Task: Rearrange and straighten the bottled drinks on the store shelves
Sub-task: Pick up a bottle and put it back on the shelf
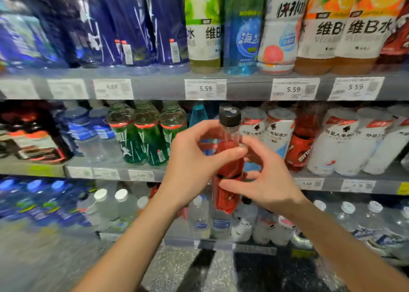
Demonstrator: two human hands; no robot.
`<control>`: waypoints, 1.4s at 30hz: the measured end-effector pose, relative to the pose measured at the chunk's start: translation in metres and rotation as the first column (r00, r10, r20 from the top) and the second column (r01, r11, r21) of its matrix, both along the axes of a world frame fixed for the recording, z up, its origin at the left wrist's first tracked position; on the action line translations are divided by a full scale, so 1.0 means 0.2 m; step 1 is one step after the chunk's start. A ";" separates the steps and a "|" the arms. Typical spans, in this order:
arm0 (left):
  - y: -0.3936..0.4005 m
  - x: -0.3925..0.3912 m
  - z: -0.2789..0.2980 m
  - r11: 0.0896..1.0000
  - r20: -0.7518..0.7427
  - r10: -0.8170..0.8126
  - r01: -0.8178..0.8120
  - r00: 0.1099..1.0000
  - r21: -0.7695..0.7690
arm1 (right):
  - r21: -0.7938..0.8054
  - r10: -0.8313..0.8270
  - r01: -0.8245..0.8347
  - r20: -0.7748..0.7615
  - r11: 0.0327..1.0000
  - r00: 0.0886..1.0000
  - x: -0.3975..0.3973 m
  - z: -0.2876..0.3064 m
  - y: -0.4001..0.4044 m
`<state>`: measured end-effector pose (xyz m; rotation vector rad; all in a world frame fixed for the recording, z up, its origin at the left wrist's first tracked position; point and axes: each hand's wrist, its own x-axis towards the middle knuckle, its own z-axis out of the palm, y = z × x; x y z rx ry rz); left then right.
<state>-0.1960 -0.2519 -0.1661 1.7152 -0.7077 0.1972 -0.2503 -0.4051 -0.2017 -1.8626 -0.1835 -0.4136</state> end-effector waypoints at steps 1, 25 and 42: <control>0.06 0.00 -0.02 1.000 -0.013 0.003 -0.003 1.000 0.005 | -0.004 0.018 -0.018 -0.007 1.000 1.000 0.02 -0.01 0.05; 0.81 0.31 -0.93 0.904 -0.173 0.122 -0.037 0.977 0.427 | -0.738 -0.143 0.073 -0.033 0.671 0.989 0.55 -0.86 0.74; 0.60 0.50 -1.43 0.933 -0.221 0.202 -0.118 0.954 0.340 | -0.882 -0.129 0.110 0.056 0.457 0.990 0.63 -1.15 0.56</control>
